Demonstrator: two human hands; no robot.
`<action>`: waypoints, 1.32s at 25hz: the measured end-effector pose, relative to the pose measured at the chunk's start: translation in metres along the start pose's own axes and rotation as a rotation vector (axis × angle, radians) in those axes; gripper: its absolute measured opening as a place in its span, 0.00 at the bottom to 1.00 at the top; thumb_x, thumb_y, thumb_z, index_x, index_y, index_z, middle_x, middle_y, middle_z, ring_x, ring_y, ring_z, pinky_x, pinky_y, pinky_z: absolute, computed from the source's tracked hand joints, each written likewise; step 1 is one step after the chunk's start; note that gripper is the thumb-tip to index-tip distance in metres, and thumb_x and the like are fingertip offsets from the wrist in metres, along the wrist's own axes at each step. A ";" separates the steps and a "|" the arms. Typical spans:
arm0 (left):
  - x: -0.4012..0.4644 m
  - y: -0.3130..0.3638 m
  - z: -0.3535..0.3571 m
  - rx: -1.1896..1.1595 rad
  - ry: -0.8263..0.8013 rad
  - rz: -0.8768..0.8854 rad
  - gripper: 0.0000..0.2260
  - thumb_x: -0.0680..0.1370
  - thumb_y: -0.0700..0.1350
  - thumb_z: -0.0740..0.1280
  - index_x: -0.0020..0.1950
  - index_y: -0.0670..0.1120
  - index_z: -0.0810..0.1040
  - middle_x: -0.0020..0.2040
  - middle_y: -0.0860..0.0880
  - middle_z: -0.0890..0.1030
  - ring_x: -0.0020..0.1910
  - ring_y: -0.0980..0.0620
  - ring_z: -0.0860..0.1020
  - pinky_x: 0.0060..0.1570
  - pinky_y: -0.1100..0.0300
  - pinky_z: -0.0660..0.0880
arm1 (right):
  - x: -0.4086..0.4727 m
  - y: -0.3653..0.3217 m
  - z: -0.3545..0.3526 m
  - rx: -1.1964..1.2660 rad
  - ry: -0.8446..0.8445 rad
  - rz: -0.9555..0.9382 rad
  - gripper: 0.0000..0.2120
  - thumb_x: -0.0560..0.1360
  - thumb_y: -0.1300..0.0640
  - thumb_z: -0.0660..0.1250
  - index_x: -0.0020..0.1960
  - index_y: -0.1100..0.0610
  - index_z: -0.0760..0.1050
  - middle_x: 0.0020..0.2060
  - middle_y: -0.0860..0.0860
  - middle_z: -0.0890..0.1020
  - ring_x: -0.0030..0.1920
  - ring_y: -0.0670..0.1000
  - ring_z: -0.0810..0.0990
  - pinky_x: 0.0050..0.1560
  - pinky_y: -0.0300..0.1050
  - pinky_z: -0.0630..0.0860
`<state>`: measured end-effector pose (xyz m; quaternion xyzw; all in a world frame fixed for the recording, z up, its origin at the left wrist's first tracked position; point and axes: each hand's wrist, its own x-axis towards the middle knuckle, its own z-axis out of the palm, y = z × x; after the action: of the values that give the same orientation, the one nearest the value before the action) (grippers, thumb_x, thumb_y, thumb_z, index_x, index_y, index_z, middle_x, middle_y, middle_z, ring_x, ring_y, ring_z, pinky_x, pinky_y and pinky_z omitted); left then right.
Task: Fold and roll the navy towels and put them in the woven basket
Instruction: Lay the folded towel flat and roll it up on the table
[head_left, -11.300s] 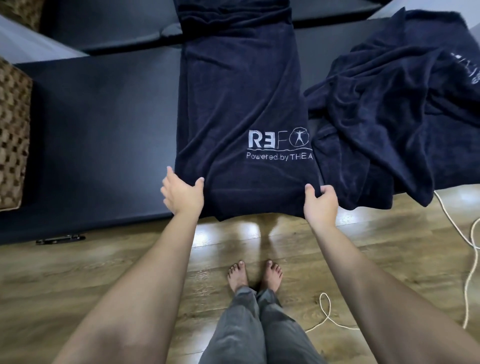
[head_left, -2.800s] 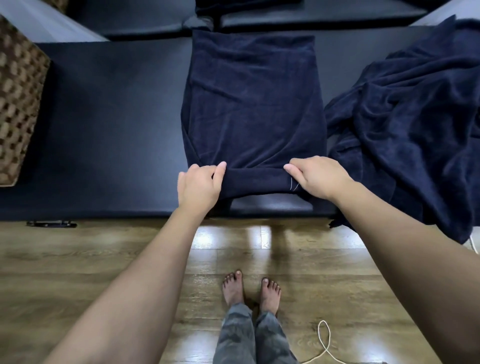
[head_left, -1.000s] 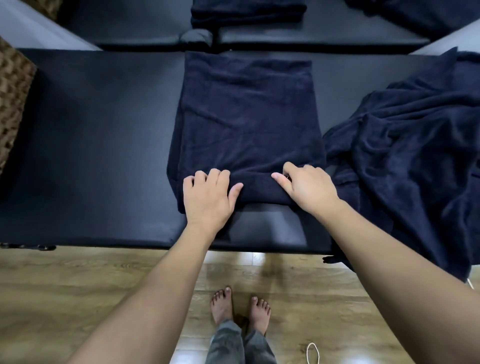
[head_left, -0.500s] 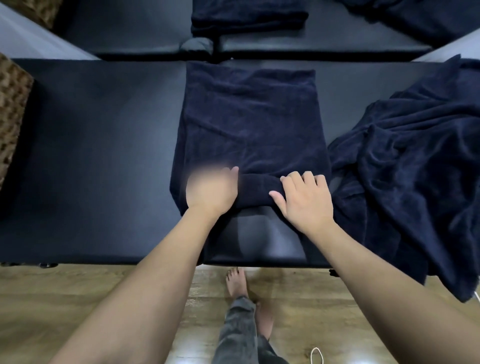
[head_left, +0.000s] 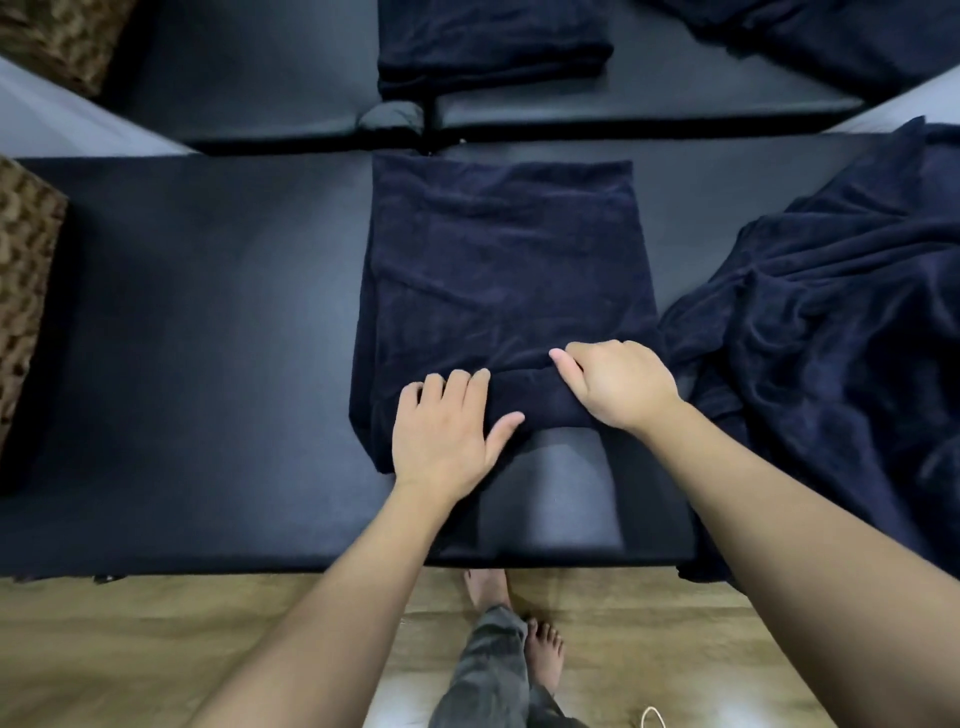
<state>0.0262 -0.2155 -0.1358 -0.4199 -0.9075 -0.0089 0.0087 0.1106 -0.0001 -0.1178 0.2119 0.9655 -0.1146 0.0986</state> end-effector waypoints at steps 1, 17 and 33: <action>0.011 -0.004 -0.002 0.008 -0.037 0.018 0.32 0.83 0.66 0.46 0.58 0.45 0.80 0.49 0.47 0.80 0.44 0.42 0.76 0.48 0.47 0.72 | -0.006 0.001 0.004 -0.009 0.098 -0.022 0.22 0.84 0.44 0.49 0.40 0.55 0.70 0.37 0.52 0.80 0.39 0.61 0.78 0.41 0.53 0.68; 0.043 -0.011 -0.022 -0.045 -0.109 0.051 0.26 0.83 0.63 0.48 0.59 0.47 0.78 0.53 0.49 0.80 0.50 0.44 0.78 0.51 0.49 0.70 | -0.005 0.003 0.012 -0.296 0.232 -0.057 0.32 0.83 0.36 0.44 0.47 0.57 0.77 0.36 0.53 0.79 0.37 0.59 0.76 0.44 0.55 0.68; 0.144 -0.014 -0.030 -0.080 -0.416 0.078 0.28 0.84 0.62 0.42 0.43 0.52 0.77 0.47 0.47 0.84 0.48 0.41 0.81 0.44 0.51 0.67 | 0.014 -0.011 0.013 -0.246 0.327 0.101 0.20 0.83 0.45 0.54 0.57 0.58 0.78 0.43 0.55 0.80 0.42 0.61 0.75 0.46 0.56 0.68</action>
<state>-0.0771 -0.1159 -0.1027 -0.4475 -0.8717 0.0422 -0.1950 0.0954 -0.0078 -0.1318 0.2624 0.9635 0.0451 -0.0289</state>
